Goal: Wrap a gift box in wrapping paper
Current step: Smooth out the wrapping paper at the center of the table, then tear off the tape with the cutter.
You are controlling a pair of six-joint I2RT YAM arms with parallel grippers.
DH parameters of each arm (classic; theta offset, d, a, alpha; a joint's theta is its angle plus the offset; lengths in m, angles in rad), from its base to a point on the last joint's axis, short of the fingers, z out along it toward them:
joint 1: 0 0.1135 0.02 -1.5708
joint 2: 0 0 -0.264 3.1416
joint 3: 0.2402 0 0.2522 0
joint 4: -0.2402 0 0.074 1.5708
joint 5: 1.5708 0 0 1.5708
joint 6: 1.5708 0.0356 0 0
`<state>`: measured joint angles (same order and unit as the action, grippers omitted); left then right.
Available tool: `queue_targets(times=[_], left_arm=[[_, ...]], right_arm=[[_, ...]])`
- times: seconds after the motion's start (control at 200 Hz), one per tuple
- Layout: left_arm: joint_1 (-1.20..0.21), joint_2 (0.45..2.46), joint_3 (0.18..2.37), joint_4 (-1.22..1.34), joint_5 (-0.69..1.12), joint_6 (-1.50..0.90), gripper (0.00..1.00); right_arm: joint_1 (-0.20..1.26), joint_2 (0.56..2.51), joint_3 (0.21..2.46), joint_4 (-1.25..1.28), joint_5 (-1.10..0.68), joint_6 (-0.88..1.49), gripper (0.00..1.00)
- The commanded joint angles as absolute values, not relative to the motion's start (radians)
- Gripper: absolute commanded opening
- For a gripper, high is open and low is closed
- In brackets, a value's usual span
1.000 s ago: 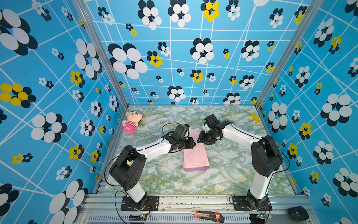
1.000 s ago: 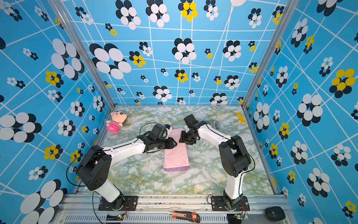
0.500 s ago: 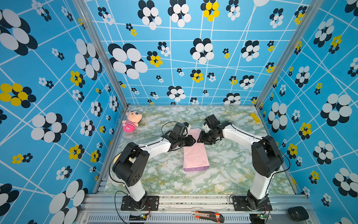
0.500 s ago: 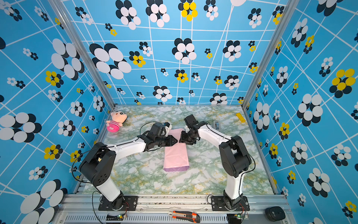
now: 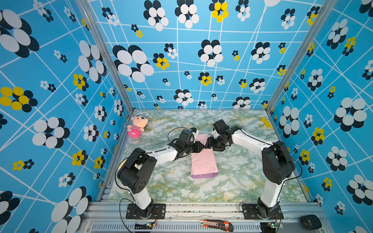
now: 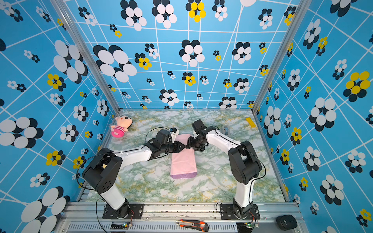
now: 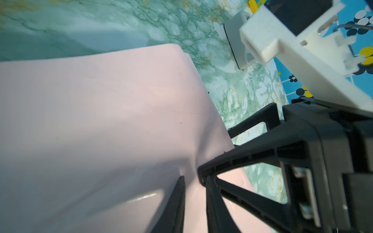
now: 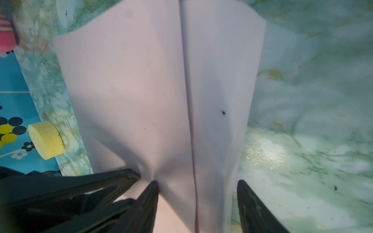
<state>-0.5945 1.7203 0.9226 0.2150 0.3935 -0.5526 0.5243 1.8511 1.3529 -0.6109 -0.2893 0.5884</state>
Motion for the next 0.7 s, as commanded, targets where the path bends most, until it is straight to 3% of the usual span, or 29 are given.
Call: queue_targets(times=[0.0, 0.145, 0.31, 0.515, 0.695], left_arm=[[-0.589, 1.783, 0.861, 0.057, 0.335, -0.523, 0.22], [-0.589, 1.775, 0.859, 0.043, 0.328, -0.511, 0.22], [-0.589, 1.773, 0.856, 0.041, 0.33, -0.505, 0.22], [-0.589, 1.779, 0.853, 0.042, 0.337, -0.508, 0.22], [-0.59, 1.791, 0.866, 0.041, 0.345, -0.504, 0.22]], right_arm=[[0.493, 1.756, 1.347, -0.658, -0.256, 0.577, 0.68], [0.359, 1.618, 1.261, -0.594, -0.303, 0.488, 0.68], [0.058, 1.527, 1.149, -0.509, -0.425, 0.351, 0.62], [-0.185, 1.632, 1.176, -0.411, -0.597, 0.23, 0.53], [-0.26, 1.8, 1.245, -0.327, -0.721, 0.173, 0.48]])
